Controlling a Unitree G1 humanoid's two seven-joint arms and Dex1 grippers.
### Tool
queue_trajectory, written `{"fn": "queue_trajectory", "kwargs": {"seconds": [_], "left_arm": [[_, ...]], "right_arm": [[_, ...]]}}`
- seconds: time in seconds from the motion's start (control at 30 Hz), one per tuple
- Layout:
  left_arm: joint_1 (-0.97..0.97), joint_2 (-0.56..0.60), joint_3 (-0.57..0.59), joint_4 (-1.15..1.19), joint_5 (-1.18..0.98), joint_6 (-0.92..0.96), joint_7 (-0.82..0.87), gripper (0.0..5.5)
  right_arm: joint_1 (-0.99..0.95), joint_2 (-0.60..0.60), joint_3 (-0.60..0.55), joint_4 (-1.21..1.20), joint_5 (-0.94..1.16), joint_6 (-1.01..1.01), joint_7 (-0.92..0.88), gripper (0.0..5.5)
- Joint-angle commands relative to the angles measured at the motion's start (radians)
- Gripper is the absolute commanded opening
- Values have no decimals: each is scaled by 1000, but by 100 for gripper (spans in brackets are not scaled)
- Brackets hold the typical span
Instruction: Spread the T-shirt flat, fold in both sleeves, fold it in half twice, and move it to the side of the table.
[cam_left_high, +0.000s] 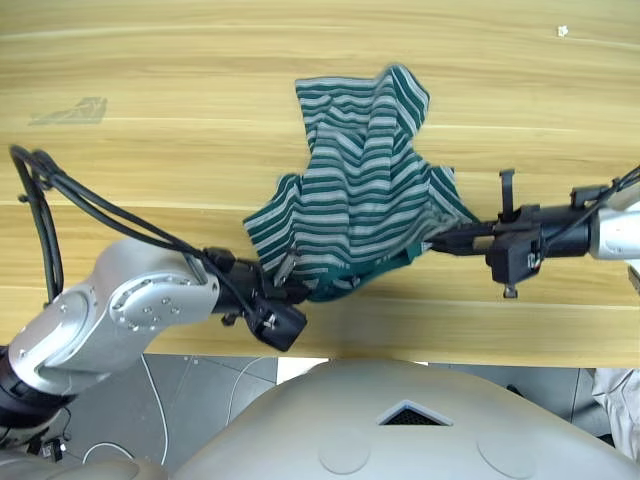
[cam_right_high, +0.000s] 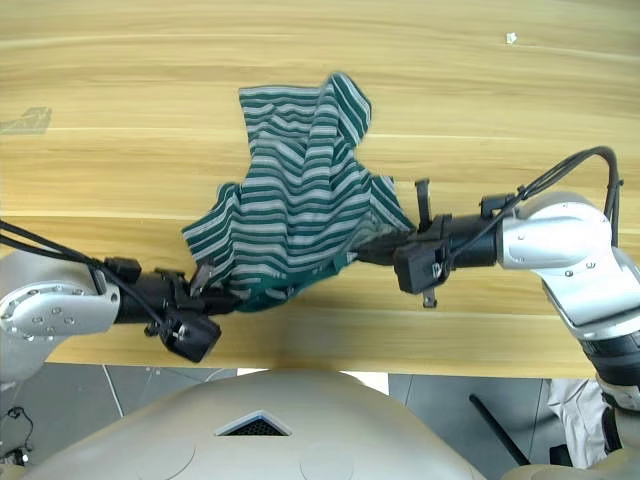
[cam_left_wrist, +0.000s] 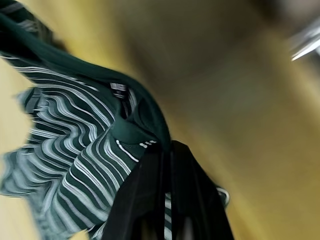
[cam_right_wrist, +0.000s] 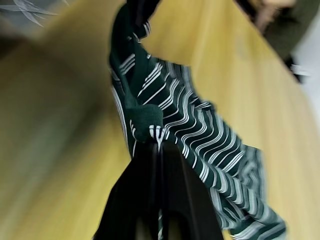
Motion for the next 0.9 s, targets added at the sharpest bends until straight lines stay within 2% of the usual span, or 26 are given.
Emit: {"fn": "queue_trajectory", "kwargs": {"seconds": [0.03,0.13,0.2,0.47,0.6,0.67,0.73,0.9], "left_arm": [[70,47,38,-42,-32,42,-31,2],[123,75,79,-79,-80,79,-55,2],[148,89,105,-83,-92,79,-65,47],[196,120,177,-55,-137,56,-99,166],[224,139,216,-19,-192,65,-131,223],[176,94,239,43,-223,76,-108,265],[60,10,220,208,-137,34,-14,296],[-48,-150,161,445,4,-85,172,360]], "right_arm": [[60,-27,-8,-56,42,52,63,0],[105,-22,5,-78,37,80,95,0],[127,-18,10,-78,20,100,104,0],[171,-34,-17,-140,121,216,174,140],[166,-28,-48,-139,140,238,189,143],[108,21,-62,-76,95,229,149,143],[26,92,-33,67,-61,182,62,143],[-68,184,24,295,-242,102,-4,143]]}}
